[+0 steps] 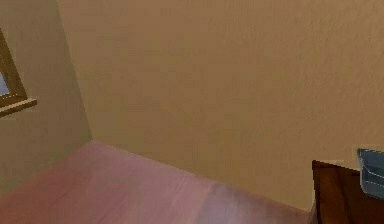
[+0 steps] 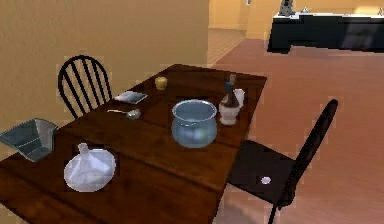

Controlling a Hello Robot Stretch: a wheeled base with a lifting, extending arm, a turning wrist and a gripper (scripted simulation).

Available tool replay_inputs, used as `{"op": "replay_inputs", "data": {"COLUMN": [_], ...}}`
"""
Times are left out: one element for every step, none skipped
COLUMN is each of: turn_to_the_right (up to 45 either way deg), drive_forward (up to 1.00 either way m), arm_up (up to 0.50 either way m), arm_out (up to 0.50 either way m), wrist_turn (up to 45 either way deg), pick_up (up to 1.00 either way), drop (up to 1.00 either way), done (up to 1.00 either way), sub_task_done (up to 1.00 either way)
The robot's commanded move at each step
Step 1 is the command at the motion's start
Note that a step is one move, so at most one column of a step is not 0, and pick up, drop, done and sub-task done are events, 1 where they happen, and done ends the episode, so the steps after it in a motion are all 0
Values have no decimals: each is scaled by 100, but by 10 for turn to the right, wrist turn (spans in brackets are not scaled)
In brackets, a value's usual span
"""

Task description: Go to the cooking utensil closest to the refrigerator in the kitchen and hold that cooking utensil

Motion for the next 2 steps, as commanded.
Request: {"op": "replay_inputs", "data": {"turn_to_the_right": [0, 0], "drive_forward": [0, 0], "arm_up": [38, 0], "arm_out": [0, 44], "wrist_turn": [0, 0], "pick_up": [0, 0], "drop": [0, 0], "done": [0, 0], "sub_task_done": [0, 0]}}
